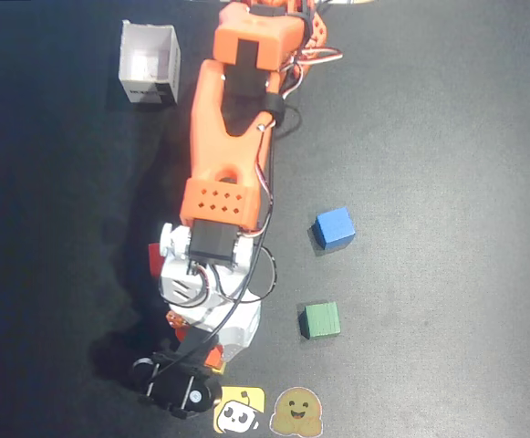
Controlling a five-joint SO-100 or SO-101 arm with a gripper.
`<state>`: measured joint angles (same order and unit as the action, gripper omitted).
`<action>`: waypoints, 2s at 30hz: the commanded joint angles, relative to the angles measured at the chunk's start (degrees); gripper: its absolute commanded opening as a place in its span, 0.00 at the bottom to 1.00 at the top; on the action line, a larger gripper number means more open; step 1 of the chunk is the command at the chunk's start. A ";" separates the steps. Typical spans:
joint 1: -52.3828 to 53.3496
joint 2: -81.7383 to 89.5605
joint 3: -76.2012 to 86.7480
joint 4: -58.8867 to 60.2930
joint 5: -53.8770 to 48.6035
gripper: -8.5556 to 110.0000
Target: Put the orange cube on top of the yellow cube.
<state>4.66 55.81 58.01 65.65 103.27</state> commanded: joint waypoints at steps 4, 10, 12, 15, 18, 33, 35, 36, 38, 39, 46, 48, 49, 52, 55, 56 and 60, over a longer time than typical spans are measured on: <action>-0.44 0.53 -2.11 -0.79 0.44 0.19; -0.35 0.09 -2.11 -1.14 0.44 0.19; -0.35 0.00 -2.11 -1.32 0.44 0.20; -0.26 -0.18 -2.02 -1.41 0.53 0.20; -0.09 -0.35 -2.02 -1.85 0.53 0.21; 0.00 -0.97 -2.02 -2.90 0.62 0.28; 0.00 -0.97 -2.02 -2.99 0.62 0.28; 0.00 -0.97 -2.02 -3.16 0.62 0.29; 0.00 -0.97 -2.20 -3.16 0.62 0.30; 0.00 -0.97 -2.29 -3.25 0.62 0.30; -0.62 -0.35 -1.85 -3.52 2.99 0.31; -0.79 0.00 -1.67 -3.52 3.60 0.31; -0.88 0.18 -1.67 -3.52 3.69 0.31; -1.14 0.70 -1.67 -3.52 4.39 0.31; -1.41 1.23 -1.67 -3.52 4.57 0.31; -1.49 1.49 -1.67 -3.52 4.57 0.31; -1.49 2.64 -1.41 -3.34 3.87 0.31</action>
<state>3.52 54.32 57.92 62.75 107.31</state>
